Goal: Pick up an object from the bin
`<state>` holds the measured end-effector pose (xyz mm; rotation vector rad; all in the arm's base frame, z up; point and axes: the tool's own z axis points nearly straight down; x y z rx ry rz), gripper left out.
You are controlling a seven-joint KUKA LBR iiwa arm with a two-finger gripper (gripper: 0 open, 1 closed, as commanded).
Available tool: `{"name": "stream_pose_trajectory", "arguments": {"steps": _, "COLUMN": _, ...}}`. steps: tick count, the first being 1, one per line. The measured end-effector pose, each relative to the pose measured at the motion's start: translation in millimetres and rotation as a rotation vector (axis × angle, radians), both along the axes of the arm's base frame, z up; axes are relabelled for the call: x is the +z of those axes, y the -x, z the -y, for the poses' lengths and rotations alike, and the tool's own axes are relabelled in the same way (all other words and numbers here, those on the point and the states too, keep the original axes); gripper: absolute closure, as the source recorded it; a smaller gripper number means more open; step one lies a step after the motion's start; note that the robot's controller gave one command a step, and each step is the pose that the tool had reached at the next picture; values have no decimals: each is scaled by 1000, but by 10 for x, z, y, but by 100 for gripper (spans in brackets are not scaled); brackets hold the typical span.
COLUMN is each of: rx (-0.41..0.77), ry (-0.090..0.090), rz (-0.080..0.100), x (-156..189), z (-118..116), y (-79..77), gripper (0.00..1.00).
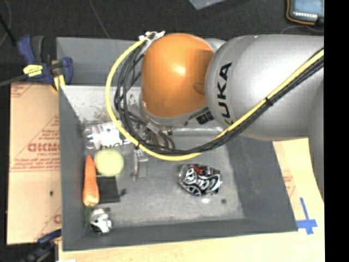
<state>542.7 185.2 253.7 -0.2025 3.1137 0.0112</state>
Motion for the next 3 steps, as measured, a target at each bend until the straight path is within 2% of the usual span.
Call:
{"name": "stream_pose_trajectory", "arguments": {"steps": 1, "rx": -123, "ry": 5, "rz": -12, "x": -384, "z": 11, "y": -28, "gripper": 0}}
{"name": "stream_pose_trajectory", "arguments": {"steps": 2, "rx": 57, "ry": 3, "rz": 2, "x": -953, "z": 63, "y": -33, "gripper": 0}}
{"name": "stream_pose_trajectory", "arguments": {"steps": 3, "rx": 90, "ry": 10, "rz": -22, "x": -1086, "z": 0, "y": -329, "gripper": 0}}
